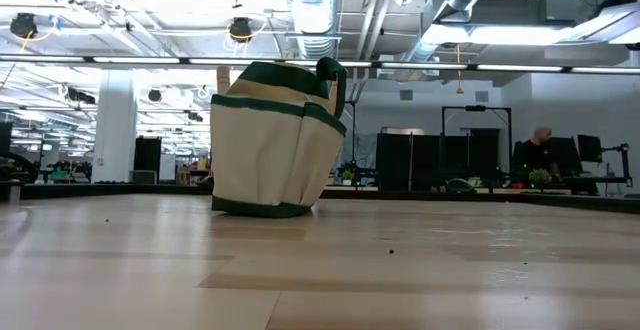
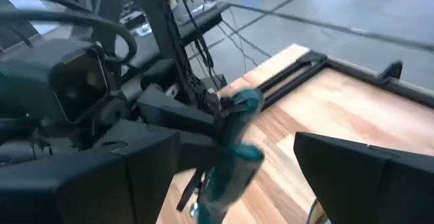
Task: Pick & Place Garden tools in Gardening bag
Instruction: Put the green shear scissors into the green gardening bag
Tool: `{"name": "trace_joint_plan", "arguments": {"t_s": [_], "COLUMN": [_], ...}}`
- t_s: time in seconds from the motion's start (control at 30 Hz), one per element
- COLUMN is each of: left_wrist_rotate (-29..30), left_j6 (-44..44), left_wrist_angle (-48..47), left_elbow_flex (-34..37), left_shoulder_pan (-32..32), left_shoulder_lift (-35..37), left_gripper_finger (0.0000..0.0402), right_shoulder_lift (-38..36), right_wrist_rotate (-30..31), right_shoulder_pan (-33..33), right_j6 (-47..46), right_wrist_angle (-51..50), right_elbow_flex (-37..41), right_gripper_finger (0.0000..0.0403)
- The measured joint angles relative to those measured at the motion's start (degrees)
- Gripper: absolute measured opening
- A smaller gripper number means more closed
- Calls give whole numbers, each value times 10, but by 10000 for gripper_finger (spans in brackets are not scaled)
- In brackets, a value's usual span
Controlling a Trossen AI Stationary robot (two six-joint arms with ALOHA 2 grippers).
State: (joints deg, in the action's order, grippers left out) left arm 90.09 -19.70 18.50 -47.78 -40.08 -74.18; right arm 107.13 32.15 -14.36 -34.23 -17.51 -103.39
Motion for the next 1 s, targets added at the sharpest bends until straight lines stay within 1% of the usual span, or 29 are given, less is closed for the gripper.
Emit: {"name": "trace_joint_plan", "arguments": {"t_s": [0.13,0.23,0.33,0.4,0.53,0.57,0.83,0.9,1.0], "left_wrist_rotate": [0,-7,-14,-15,-15,-16,-31,-44,-75], "left_j6": [2,13,17,18,20,23,20,19,18], "left_wrist_angle": [1,0,0,0,-1,-2,-2,-2,3], "left_elbow_flex": [0,0,0,0,0,0,1,1,1], "left_shoulder_pan": [3,4,4,4,4,6,10,11,6], "left_shoulder_lift": [4,4,4,4,4,4,3,3,12], "left_gripper_finger": [27,27,27,27,27,26,30,47,87], "right_shoulder_lift": [0,0,0,0,0,0,-1,-2,-7], "right_wrist_rotate": [-8,-26,-69,-93,-112,-117,-126,-126,-127], "right_shoulder_pan": [7,14,22,28,30,30,30,30,30], "right_j6": [18,18,18,14,14,14,-1,8,26], "right_wrist_angle": [6,5,4,4,3,3,-15,-22,-43], "right_elbow_flex": [0,0,0,0,0,0,-1,-1,0], "right_gripper_finger": [278,254,206,165,70,53,55,54,54]}}
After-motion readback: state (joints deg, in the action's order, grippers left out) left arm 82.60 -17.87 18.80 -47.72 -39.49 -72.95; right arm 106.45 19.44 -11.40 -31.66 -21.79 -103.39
